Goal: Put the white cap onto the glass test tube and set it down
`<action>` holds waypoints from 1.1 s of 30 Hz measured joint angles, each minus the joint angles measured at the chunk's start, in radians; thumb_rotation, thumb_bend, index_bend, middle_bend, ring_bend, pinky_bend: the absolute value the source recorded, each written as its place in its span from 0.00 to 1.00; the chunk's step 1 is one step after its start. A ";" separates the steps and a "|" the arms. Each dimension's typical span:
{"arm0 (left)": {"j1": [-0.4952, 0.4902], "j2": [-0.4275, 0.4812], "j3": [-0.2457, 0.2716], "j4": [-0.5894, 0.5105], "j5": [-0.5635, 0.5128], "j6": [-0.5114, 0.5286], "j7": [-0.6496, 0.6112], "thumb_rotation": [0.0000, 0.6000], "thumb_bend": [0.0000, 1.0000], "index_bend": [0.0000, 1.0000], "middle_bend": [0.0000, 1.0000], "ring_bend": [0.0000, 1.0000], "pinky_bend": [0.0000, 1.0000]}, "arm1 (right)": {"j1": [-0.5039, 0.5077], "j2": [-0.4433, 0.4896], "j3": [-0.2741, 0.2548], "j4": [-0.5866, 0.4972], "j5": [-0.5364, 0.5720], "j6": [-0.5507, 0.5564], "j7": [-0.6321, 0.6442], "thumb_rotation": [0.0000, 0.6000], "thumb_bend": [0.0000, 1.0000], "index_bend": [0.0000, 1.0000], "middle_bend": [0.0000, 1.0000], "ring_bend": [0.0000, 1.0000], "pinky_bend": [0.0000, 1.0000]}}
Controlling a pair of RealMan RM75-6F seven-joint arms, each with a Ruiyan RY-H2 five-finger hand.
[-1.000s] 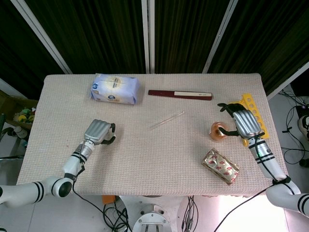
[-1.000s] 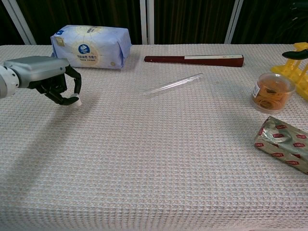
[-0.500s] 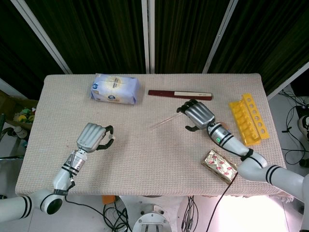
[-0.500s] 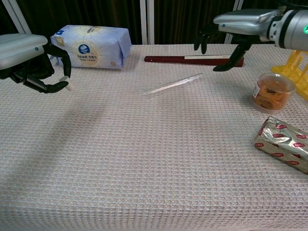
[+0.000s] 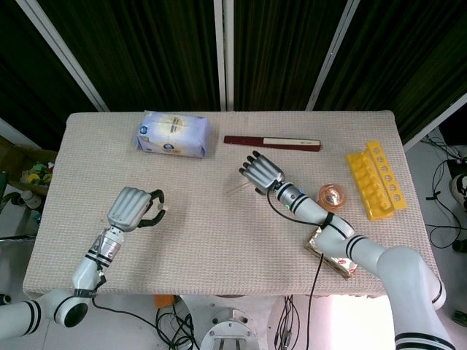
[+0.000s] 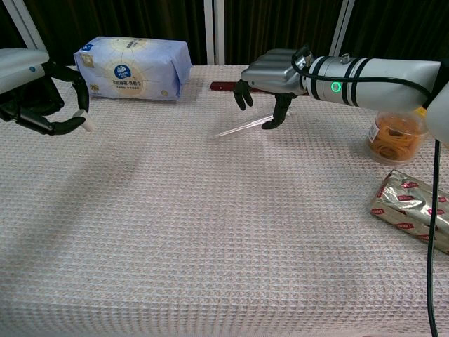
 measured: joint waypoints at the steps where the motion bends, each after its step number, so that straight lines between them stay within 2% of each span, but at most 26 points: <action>1: 0.001 0.000 -0.001 0.001 0.001 -0.001 -0.003 0.81 0.48 0.62 0.95 0.89 1.00 | 0.001 -0.012 -0.006 0.020 -0.005 0.009 0.007 1.00 0.21 0.43 0.40 0.24 0.24; 7: 0.008 -0.001 -0.007 0.013 0.007 -0.011 -0.023 0.81 0.48 0.62 0.95 0.89 1.00 | 0.006 -0.087 -0.040 0.141 -0.030 0.057 0.076 1.00 0.22 0.45 0.41 0.26 0.25; 14: 0.016 0.002 -0.012 0.017 0.007 -0.024 -0.029 0.81 0.48 0.62 0.94 0.89 1.00 | 0.013 -0.156 -0.071 0.249 -0.044 0.071 0.141 1.00 0.28 0.46 0.41 0.26 0.26; 23: 0.022 0.008 -0.018 0.015 0.005 -0.037 -0.030 0.81 0.48 0.62 0.94 0.89 1.00 | 0.021 -0.180 -0.096 0.295 -0.049 0.075 0.199 1.00 0.35 0.46 0.41 0.26 0.26; 33: 0.029 0.010 -0.023 0.017 0.001 -0.046 -0.029 0.80 0.48 0.62 0.94 0.88 1.00 | 0.030 -0.198 -0.102 0.324 -0.043 0.070 0.212 1.00 0.36 0.48 0.41 0.27 0.26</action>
